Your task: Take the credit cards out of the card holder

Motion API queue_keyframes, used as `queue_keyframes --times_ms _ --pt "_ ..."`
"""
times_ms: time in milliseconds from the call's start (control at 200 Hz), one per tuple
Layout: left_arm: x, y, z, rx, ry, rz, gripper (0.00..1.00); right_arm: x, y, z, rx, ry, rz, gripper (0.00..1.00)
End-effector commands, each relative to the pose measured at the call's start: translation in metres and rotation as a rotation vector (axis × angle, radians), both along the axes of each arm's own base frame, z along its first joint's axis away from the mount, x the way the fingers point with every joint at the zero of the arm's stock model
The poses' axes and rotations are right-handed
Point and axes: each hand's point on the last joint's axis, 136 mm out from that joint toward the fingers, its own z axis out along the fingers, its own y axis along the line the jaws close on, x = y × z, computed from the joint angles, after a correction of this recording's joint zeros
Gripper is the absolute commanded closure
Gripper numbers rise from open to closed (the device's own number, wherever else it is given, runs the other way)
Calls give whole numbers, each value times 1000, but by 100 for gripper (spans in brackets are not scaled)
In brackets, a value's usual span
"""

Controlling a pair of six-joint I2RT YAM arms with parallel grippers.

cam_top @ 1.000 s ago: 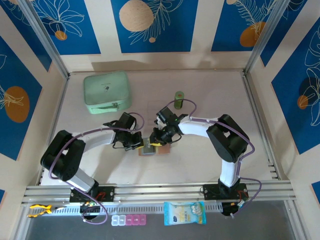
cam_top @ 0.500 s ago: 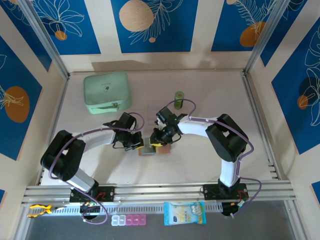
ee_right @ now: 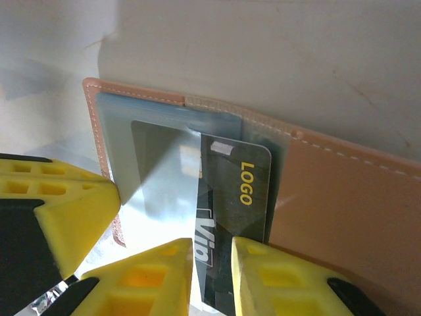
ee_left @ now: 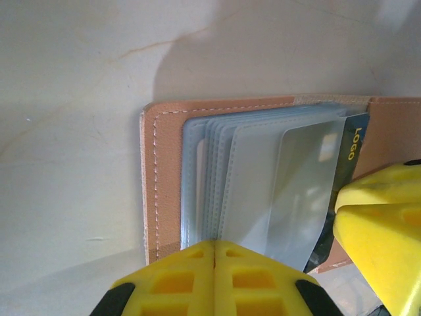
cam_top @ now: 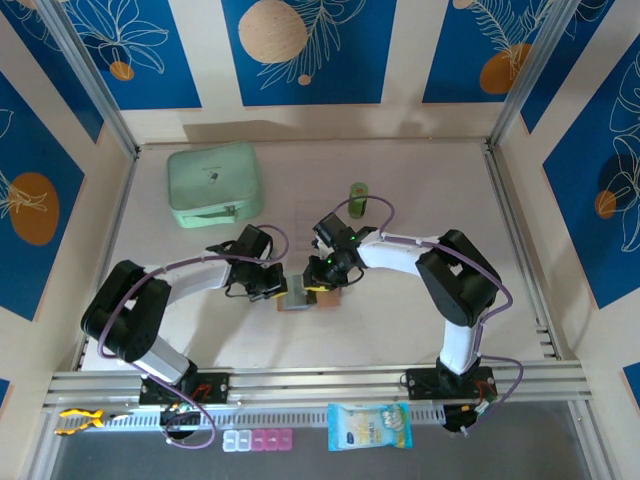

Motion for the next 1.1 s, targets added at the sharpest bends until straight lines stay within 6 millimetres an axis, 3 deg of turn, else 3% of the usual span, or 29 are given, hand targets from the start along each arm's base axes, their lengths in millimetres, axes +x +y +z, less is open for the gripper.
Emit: queue_keyframes --times_ms 0,310,545,845,1095 --pt "-3 3 -2 36 9 -21 95 0 1 20 9 -31 14 76" --pt "6 -3 19 10 -37 -24 95 4 -7 38 37 -46 -27 76" --pt "10 -17 32 -35 -48 -55 95 7 -16 34 62 -18 -61 75" --pt "5 -30 19 -35 -12 -99 96 3 -17 26 105 26 -66 73" --pt "-1 -23 5 13 19 -104 98 1 -14 21 131 51 -60 71"
